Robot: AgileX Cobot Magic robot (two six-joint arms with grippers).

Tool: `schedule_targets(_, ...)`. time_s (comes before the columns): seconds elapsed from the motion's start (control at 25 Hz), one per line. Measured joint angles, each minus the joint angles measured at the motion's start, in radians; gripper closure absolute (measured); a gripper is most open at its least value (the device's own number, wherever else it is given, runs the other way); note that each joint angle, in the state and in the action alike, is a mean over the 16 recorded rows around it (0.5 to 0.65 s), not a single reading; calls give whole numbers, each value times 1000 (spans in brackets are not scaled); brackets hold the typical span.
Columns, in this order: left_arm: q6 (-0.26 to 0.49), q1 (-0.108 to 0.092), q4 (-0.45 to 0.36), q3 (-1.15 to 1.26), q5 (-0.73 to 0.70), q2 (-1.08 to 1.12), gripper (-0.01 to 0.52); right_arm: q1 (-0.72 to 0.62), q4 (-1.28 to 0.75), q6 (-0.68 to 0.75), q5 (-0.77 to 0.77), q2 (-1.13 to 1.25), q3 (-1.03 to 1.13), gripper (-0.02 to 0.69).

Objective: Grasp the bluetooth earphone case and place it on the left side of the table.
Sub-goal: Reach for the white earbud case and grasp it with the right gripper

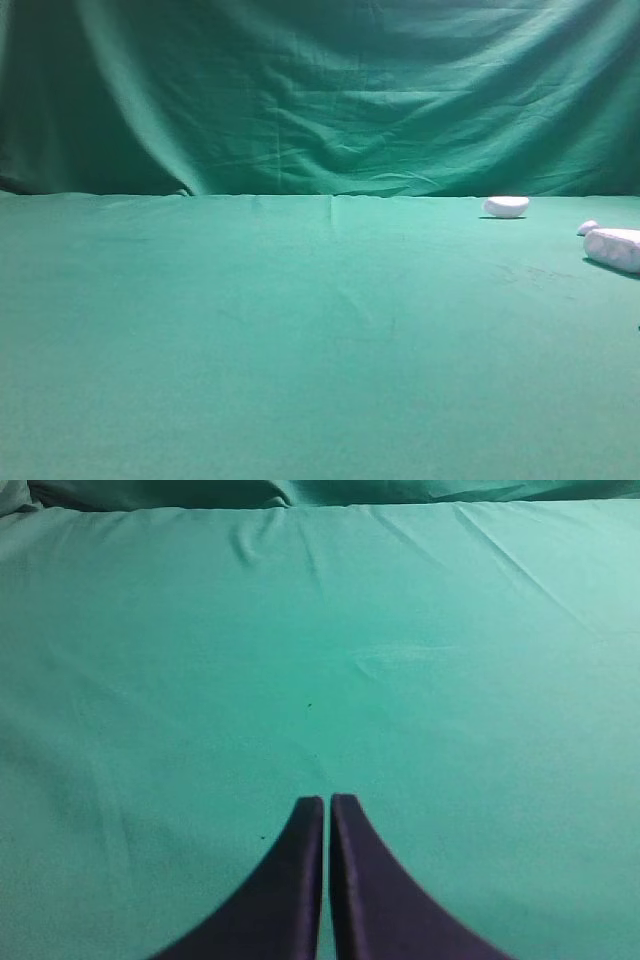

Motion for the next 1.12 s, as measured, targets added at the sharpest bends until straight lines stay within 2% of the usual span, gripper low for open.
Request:
schedule_targets(0.48, 0, 0, 0, 0, 0, 0, 514, 0, 6, 2, -8, 0, 0, 665)
schedule_targets(0.92, 0, 0, 0, 0, 0, 0, 514, 0, 96, 36, -188, 7, -19, 665)
schedule_targets(1.12, 0, 0, 0, 0, 0, 0, 514, 0, 135, 36, -175, 76, -111, 665)
